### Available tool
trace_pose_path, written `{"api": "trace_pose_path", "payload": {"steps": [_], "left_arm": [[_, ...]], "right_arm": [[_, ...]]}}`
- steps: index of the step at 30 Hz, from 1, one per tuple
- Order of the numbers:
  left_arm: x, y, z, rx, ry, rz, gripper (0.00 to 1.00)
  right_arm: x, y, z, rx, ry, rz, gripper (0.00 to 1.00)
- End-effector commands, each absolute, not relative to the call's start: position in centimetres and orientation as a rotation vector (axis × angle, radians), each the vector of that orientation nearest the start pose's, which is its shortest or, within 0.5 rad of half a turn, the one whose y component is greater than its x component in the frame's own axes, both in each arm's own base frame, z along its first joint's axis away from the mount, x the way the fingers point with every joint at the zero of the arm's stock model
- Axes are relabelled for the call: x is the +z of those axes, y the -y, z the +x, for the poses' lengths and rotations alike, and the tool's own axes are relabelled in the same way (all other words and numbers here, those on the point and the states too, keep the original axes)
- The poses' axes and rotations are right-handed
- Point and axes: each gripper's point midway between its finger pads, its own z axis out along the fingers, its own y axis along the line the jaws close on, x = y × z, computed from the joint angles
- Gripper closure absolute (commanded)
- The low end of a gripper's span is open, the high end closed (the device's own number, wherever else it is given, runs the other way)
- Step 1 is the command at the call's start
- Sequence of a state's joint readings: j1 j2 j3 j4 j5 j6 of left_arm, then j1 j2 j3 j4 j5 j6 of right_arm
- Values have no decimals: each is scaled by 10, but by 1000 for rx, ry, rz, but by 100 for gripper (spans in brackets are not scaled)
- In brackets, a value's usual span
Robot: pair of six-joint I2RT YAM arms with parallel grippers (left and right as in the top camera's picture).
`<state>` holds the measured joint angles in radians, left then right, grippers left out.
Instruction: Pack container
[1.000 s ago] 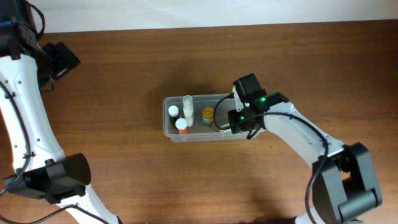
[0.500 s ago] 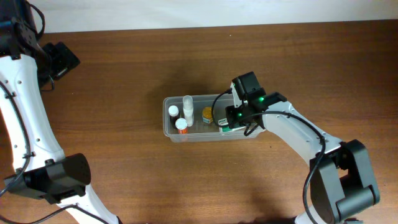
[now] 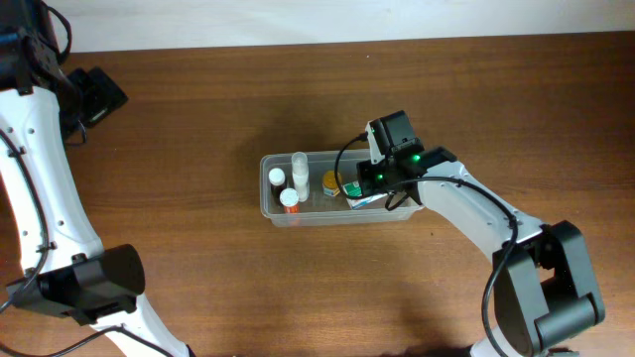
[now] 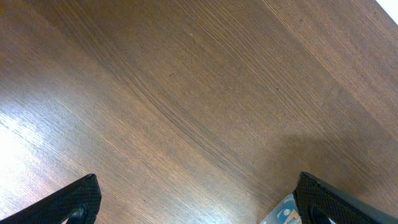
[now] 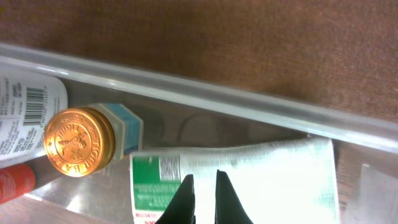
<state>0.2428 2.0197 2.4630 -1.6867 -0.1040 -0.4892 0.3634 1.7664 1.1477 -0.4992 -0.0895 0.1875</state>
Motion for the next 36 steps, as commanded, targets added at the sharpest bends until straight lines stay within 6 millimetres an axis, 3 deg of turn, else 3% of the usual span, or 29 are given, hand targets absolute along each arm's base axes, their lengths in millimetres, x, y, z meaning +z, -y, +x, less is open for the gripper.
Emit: {"api": "trace_pose_path", "payload": {"steps": [1, 16, 24, 27, 31, 36], "left_arm": [[285, -116, 391, 85, -2599, -1002, 0], [285, -116, 391, 85, -2599, -1002, 0], [285, -116, 391, 85, -2599, -1002, 0], [285, -116, 391, 85, -2599, -1002, 0], [285, -116, 391, 85, -2599, -1002, 0], [285, -116, 391, 85, -2599, -1002, 0]], "right_arm": [[59, -163, 381, 302, -2698, -264, 94], [50, -152, 375, 217, -2740, -249, 97], [7, -150, 368, 186, -2839, -257, 96], [1, -149, 367, 180, -2854, -258, 96], [14, -154, 369, 219, -2826, -261, 96], [64, -159, 376, 274, -2723, -262, 96]]}}
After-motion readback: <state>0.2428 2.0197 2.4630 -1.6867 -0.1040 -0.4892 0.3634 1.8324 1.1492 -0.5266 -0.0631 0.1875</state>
